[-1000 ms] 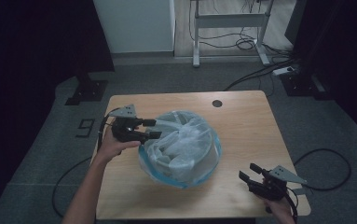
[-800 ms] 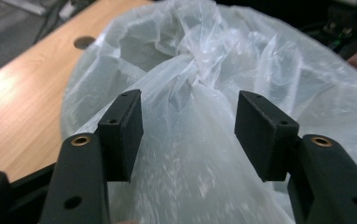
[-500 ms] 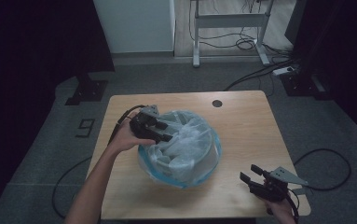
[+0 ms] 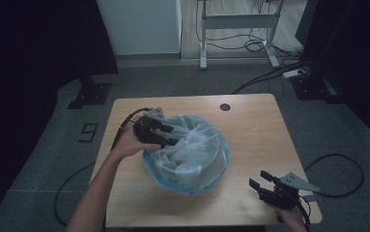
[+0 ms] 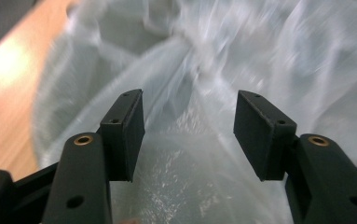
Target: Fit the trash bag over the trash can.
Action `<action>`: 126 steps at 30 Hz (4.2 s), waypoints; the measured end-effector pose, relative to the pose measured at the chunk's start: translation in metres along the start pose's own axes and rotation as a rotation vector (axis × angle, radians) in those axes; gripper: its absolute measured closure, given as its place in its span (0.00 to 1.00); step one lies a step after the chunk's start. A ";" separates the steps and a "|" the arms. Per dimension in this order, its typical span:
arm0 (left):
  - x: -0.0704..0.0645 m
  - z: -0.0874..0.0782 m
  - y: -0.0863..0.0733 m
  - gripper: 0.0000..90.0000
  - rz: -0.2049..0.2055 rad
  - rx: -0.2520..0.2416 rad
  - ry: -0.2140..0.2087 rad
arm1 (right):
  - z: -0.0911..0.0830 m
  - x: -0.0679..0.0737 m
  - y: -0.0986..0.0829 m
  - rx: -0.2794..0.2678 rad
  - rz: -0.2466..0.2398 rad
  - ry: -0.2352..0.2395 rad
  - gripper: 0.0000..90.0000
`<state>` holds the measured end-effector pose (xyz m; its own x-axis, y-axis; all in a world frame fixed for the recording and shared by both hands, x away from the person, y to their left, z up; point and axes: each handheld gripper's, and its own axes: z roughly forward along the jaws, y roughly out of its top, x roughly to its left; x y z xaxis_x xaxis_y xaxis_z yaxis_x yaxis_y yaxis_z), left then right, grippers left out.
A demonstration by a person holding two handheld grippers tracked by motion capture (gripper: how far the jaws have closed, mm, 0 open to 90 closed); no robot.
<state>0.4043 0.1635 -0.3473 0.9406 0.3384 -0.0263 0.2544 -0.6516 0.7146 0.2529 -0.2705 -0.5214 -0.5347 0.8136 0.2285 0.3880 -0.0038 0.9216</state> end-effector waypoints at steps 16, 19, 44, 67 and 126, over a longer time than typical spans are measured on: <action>-0.009 0.006 0.026 0.46 0.021 -0.077 -0.089 | 0.001 0.000 -0.001 0.010 0.000 -0.002 0.39; -0.013 0.013 0.032 0.46 0.033 -0.063 -0.093 | 0.001 0.000 -0.001 0.009 0.001 -0.002 0.39; -0.032 0.076 0.056 0.47 0.121 0.199 -0.083 | 0.000 0.000 0.000 0.010 0.000 -0.003 0.39; -0.030 0.040 0.043 0.34 0.079 -0.005 -0.014 | -0.001 -0.001 0.000 0.009 -0.006 -0.012 0.38; -0.076 -0.037 -0.177 0.33 -0.254 -0.196 0.233 | 0.006 -0.002 -0.004 0.042 -0.025 -0.037 0.38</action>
<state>0.2799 0.2785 -0.4462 0.7713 0.6318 -0.0767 0.4037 -0.3924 0.8265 0.2566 -0.2689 -0.5273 -0.5162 0.8344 0.1932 0.4064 0.0401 0.9128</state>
